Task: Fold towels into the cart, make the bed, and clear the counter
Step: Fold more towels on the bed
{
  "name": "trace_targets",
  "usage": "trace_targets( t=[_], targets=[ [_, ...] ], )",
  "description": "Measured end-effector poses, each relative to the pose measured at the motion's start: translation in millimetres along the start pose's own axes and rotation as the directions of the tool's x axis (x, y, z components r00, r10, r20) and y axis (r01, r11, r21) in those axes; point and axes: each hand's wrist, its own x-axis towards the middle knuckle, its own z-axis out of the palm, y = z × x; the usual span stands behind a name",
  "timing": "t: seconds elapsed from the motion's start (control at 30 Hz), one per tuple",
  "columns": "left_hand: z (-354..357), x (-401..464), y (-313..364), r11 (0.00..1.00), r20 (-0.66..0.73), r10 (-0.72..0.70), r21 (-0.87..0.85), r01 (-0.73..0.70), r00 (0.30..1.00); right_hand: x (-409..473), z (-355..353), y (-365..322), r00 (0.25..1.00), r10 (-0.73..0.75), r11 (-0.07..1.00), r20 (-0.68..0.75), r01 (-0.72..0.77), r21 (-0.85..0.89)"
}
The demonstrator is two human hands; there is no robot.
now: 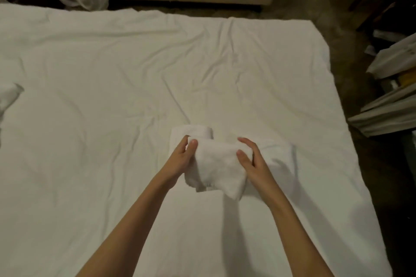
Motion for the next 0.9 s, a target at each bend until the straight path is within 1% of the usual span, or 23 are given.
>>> trace_targets(
  t=[0.07,0.13,0.17,0.2,0.23,0.27,0.3,0.37,0.43,0.5,0.57,0.6,0.63,0.7,0.73,0.77,0.8,0.83,0.9],
  targets=[
    [-5.3,11.2,-19.5,0.999,-0.039,-0.049,0.016,0.050,0.998,10.1,9.0,25.9,0.995,0.087,0.991,0.050,-0.091,0.098],
    [-16.7,26.5,-38.7,0.992,-0.111,-0.123,-0.024,0.122,0.986,21.0,16.8,48.2,0.986,0.152,0.979,0.069,-0.160,0.123],
    [-22.2,34.2,-47.9,0.983,-0.147,-0.183,-0.049,0.178,0.972,27.9,21.4,57.2,0.984,0.168,0.976,0.057,-0.174,0.131],
    [-26.8,40.0,-56.0,0.966,-0.158,-0.255,-0.078,0.245,0.954,34.9,26.6,64.5,0.985,0.172,0.976,0.032,-0.175,0.133],
    [-30.3,44.1,-60.7,0.947,-0.136,-0.315,-0.112,0.302,0.939,43.0,32.9,69.9,0.987,0.160,0.978,0.004,-0.159,0.137],
    [-34.0,48.3,-65.7,0.936,-0.094,-0.339,-0.135,0.325,0.936,51.8,39.1,74.6,0.990,0.141,0.982,-0.028,-0.136,0.132],
    [-38.4,52.5,-70.9,0.938,-0.054,-0.328,-0.138,0.318,0.943,61.1,45.1,79.0,0.991,0.122,0.985,-0.062,-0.114,0.127],
    [-49.1,64.8,-81.3,0.964,0.017,-0.253,-0.080,0.253,0.967,79.9,53.3,87.4,0.989,0.087,0.992,-0.120,-0.075,0.103],
    [-59.3,80.1,-87.5,0.990,0.040,-0.139,0.043,0.137,0.990,99.9,57.9,95.4,0.987,0.047,0.998,-0.151,-0.041,0.042],
    [-65.8,100.3,-92.5,0.990,-0.013,-0.026,0.137,0.028,1.000,118.5,62.9,102.4,0.984,-0.007,0.999,-0.177,-0.001,-0.044],
    [-69.4,122.2,-97.2,0.969,-0.092,0.068,0.245,-0.044,0.993,137.0,71.1,109.4,0.983,-0.060,0.988,-0.174,0.033,-0.150],
    [-71.0,132.6,-103.3,0.931,-0.113,0.112,0.360,-0.064,0.987,145.9,75.8,115.7,0.988,-0.058,0.970,-0.141,0.022,-0.240],
    [-72.2,142.2,-111.9,0.859,-0.115,0.128,0.509,-0.052,0.985,154.1,80.9,124.9,0.996,-0.042,0.932,-0.084,0.009,-0.363],
    [-70.3,149.8,-131.6,0.635,-0.072,0.033,0.772,0.035,0.997,162.2,88.4,147.5,0.999,0.009,0.788,0.035,0.014,-0.616],
    [-67.9,149.0,-140.3,0.534,-0.052,-0.029,0.843,0.059,0.998,163.1,90.8,156.7,0.997,0.034,0.710,0.071,0.026,-0.704],
    [-65.6,148.1,-147.8,0.468,-0.041,-0.075,0.881,0.071,0.996,163.0,92.1,162.8,0.994,0.059,0.641,0.089,0.031,-0.767],
    [-64.0,147.0,-151.9,0.434,-0.035,-0.104,0.898,0.077,0.994,162.2,92.9,165.3,0.993,0.078,0.580,0.093,0.030,-0.814],
    [-63.5,147.1,-153.4,0.419,-0.031,-0.121,0.904,0.079,0.992,161.7,93.3,166.0,0.992,0.087,0.531,0.090,0.031,-0.847],
    [-63.7,148.9,-151.7,0.407,-0.021,-0.143,0.910,0.078,0.990,161.1,93.5,163.8,0.992,0.093,0.472,0.088,0.034,-0.881]
  ],
)
